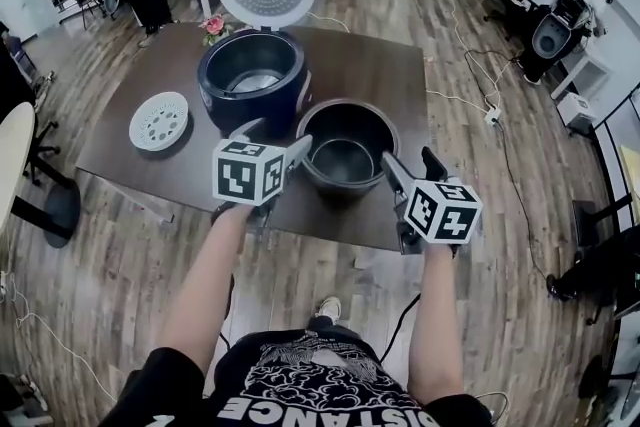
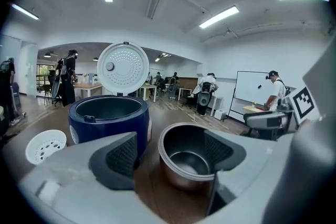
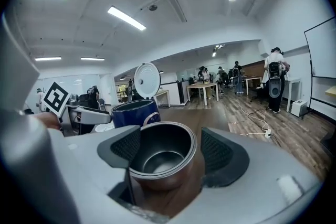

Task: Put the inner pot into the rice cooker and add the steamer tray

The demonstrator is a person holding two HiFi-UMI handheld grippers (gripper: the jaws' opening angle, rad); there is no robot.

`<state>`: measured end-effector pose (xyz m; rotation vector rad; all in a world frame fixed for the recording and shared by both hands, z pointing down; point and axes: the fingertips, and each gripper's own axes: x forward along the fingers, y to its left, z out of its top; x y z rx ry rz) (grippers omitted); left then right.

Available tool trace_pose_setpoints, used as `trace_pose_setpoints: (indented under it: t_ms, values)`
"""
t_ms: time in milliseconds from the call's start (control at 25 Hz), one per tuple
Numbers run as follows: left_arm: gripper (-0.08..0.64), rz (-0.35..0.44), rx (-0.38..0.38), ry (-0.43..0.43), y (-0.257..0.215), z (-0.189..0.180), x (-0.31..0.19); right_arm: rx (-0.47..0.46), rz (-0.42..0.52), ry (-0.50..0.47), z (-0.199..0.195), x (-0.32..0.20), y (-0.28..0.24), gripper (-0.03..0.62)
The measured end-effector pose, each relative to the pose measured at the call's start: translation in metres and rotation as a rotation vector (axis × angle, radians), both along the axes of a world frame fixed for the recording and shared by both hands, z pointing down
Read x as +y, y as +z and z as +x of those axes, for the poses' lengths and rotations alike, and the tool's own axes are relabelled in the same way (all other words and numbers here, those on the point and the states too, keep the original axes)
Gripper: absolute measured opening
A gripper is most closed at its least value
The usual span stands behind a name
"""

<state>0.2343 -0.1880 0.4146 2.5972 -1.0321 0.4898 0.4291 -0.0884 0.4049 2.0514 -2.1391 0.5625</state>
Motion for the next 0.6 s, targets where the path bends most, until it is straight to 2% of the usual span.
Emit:
trace_pose_setpoints:
  t_ms: [320, 480, 600]
  values:
    - [0.397, -0.084, -0.013, -0.063, 0.028, 0.026, -0.025, -0.038, -0.072, -0.062, 0.029, -0.035, 0.029, 0.347]
    - [0.397, -0.151, -0.005, -0.093, 0.048, 0.027, -0.029, -0.068, -0.114, -0.086, 0.033, -0.048, 0.047, 0.347]
    - [0.396, -0.196, 0.017, -0.115, 0.059, 0.025, -0.032, -0.083, -0.133, -0.086, 0.035, -0.055, 0.059, 0.323]
